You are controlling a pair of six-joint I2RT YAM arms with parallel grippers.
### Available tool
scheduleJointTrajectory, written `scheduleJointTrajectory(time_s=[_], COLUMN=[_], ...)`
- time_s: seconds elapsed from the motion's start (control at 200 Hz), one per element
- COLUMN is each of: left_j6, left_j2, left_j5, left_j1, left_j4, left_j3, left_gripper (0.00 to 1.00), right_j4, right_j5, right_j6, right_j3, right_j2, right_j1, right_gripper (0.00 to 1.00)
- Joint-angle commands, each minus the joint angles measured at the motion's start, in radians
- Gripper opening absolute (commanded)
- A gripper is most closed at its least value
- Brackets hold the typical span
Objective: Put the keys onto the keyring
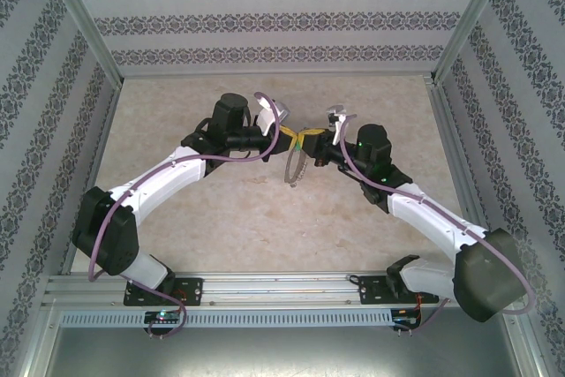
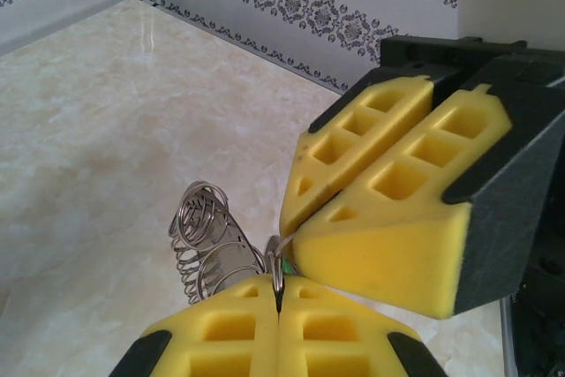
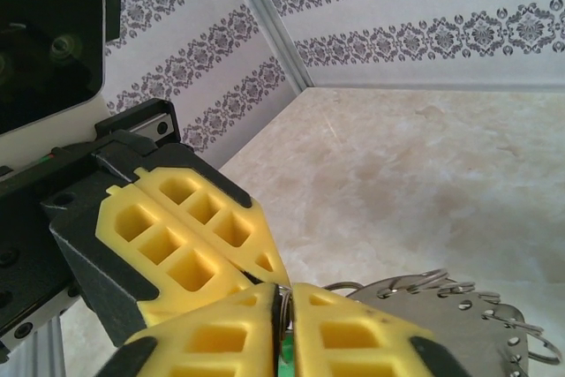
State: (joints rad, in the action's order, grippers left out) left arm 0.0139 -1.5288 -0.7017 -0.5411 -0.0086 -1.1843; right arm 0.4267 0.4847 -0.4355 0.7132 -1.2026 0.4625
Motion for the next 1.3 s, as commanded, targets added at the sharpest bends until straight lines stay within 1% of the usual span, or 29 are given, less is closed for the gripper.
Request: scheduleJointTrajectory(time_s=[0.0, 0.055, 0.24, 0.33, 0.41, 0.445, 0.515, 0.59, 0.645, 0.759, 0.839, 0.979, 1.089, 1.224, 1.294], left_j6=[-0.001, -0.003, -0.007, -0.017, -0.031, -0.037, -0.049, -0.057, -0.063, -0.066, -0.059, -0.031, -0.031, -0.115, -0.156], left_j2=[0.039, 0.041, 0.043, 0.050, 0.070, 0.082, 0.108, 0.128, 0.134, 0.131, 0.126, 0.119, 0.125, 0.134, 0.139], left_j5=[-0.004, -0.005, -0.005, -0.005, 0.032, 0.056, 0.106, 0.133, 0.139, 0.116, 0.097, 0.038, -0.005, -0.071, -0.080], left_j1=[-0.014, -0.014, -0.014, -0.014, -0.014, -0.014, -0.015, -0.015, -0.014, -0.015, -0.014, -0.015, -0.015, -0.019, -0.030], left_j4=[0.028, 0.030, 0.038, 0.045, 0.063, 0.077, 0.104, 0.121, 0.125, 0.125, 0.128, 0.135, 0.146, 0.268, 0.325], left_j3=[-0.038, -0.038, -0.035, -0.031, -0.015, -0.002, 0.026, 0.046, 0.055, 0.063, 0.073, 0.098, 0.128, 0.213, 0.255], left_gripper=[0.00, 0.00, 0.00, 0.00, 0.22, 0.29, 0.37, 0.40, 0.42, 0.44, 0.45, 0.46, 0.46, 0.45, 0.45], right_j4=[0.003, -0.001, -0.009, -0.007, -0.010, -0.010, -0.009, -0.014, -0.014, -0.023, -0.040, -0.046, -0.047, -0.063, -0.075], right_j5=[0.000, -0.004, -0.005, 0.023, 0.052, 0.077, 0.135, 0.192, 0.230, 0.308, 0.322, 0.328, 0.308, 0.258, 0.229], right_j6=[0.016, 0.020, 0.024, 0.032, 0.053, 0.058, 0.069, 0.078, 0.081, 0.094, 0.095, 0.080, 0.062, 0.047, 0.042], right_j3=[0.020, 0.018, 0.017, 0.015, 0.014, 0.013, 0.013, 0.015, 0.016, 0.024, 0.035, 0.045, 0.039, 0.027, 0.023], right_j2=[-0.002, 0.001, 0.009, 0.017, 0.030, 0.033, 0.040, 0.043, 0.044, 0.051, 0.056, 0.061, 0.074, 0.100, 0.114], right_j1=[0.009, 0.008, -0.018, -0.043, -0.070, -0.086, -0.117, -0.143, -0.159, -0.183, -0.194, -0.197, -0.195, -0.189, -0.182], right_gripper=[0.05, 0.00, 0.00, 0.00, 0.00, 0.00, 0.00, 0.00, 0.00, 0.00, 0.00, 0.00, 0.00, 0.00, 0.00])
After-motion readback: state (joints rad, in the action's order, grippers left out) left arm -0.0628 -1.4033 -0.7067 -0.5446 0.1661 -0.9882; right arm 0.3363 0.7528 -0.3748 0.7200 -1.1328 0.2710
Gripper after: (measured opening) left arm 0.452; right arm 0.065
